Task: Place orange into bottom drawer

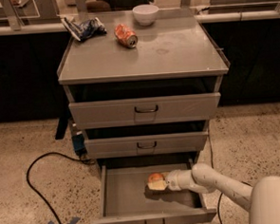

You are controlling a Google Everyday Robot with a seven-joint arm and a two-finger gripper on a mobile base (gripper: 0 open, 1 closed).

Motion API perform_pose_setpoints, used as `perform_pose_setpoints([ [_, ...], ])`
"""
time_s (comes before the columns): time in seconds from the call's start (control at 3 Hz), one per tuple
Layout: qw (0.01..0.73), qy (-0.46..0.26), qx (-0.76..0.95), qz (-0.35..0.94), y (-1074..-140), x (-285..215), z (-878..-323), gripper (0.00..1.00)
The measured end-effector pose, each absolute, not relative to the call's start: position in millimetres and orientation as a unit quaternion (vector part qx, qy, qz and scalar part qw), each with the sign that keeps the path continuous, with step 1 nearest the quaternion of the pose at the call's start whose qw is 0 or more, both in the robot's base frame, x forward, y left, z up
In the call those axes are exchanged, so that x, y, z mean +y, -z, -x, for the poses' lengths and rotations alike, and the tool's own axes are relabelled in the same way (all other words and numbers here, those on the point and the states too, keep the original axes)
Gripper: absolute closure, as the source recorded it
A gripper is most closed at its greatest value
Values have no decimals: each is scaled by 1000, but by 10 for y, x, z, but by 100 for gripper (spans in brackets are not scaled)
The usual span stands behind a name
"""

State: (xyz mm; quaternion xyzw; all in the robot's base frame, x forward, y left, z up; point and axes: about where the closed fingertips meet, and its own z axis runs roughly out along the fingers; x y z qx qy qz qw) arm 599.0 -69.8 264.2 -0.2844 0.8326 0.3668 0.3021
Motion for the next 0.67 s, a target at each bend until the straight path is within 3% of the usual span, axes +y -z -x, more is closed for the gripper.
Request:
perform_pose_setpoints([
  [0.67,246,-336,870,262,-2083,-663,-6369,100],
])
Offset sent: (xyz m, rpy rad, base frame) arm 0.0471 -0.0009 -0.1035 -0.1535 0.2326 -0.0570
